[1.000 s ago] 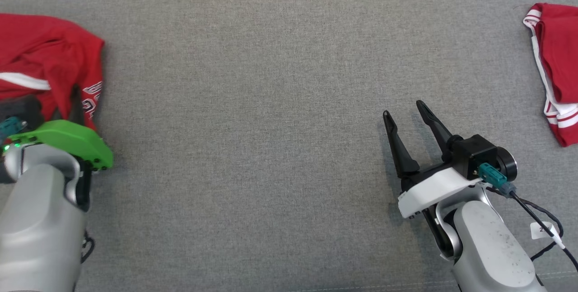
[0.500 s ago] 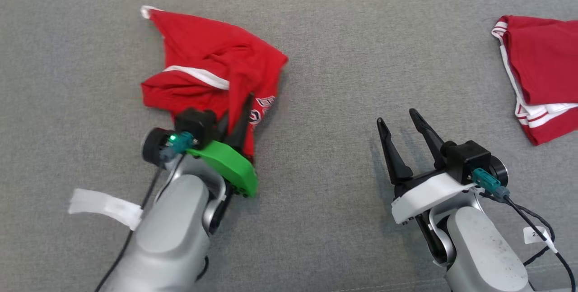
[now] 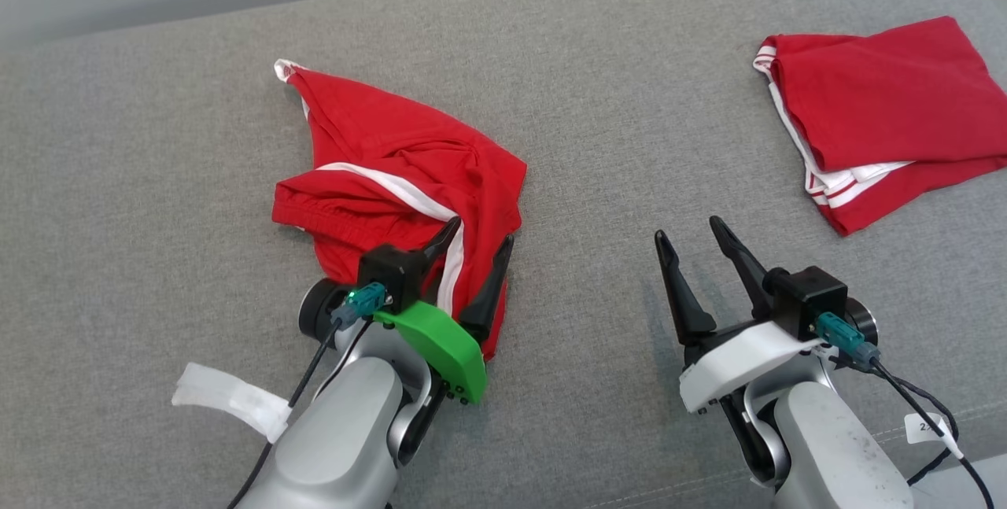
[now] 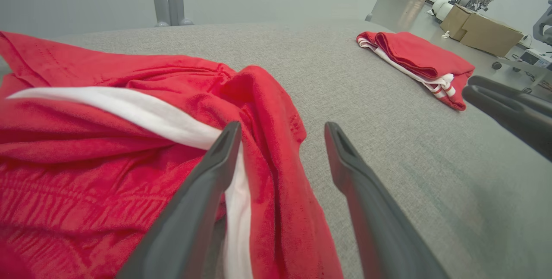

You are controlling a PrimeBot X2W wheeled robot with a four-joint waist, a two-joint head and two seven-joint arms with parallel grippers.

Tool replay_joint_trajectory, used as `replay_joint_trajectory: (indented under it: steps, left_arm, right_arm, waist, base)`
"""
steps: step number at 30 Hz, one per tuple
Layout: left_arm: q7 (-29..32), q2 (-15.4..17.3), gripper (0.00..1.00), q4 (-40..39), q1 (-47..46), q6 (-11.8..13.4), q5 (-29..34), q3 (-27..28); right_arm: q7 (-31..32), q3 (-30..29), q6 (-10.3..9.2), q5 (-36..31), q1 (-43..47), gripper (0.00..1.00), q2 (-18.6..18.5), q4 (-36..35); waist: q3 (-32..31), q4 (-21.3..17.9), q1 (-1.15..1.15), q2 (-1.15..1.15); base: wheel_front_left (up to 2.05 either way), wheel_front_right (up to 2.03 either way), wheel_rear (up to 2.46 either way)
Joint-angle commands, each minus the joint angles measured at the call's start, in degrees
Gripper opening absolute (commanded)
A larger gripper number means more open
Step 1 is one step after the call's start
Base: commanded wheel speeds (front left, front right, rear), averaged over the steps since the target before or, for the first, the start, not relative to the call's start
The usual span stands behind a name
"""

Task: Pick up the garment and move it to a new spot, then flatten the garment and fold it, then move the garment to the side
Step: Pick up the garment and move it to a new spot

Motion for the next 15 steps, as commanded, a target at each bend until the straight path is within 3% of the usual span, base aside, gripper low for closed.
replay_joint_trajectory:
  steps: [1,8,15]
  left_arm:
    - [-0.14,0.26,1.00,-0.43,1.88,0.90,-0.05,-0.02]
    - [-0.14,0.69,1.00,-4.08,7.07,4.03,2.98,5.58]
    - [-0.08,2.78,1.00,-10.30,15.32,5.36,8.43,14.17]
  right_arm:
    - [-0.15,-0.15,-0.09,0.61,1.26,1.00,-0.02,0.40]
    - [-0.15,0.74,-0.09,1.33,2.83,1.00,0.06,0.72]
    - [-0.15,0.74,-0.09,2.15,4.60,1.00,0.11,1.74]
  waist:
    - [-3.51,-0.37,0.00,0.00]
    - [-7.78,1.44,0.00,0.00]
    - [-10.97,6.58,0.00,0.00]
  base:
    - [0.00,0.00,0.00]
    - [0.00,0.00,0.00]
    - [0.00,0.00,0.00]
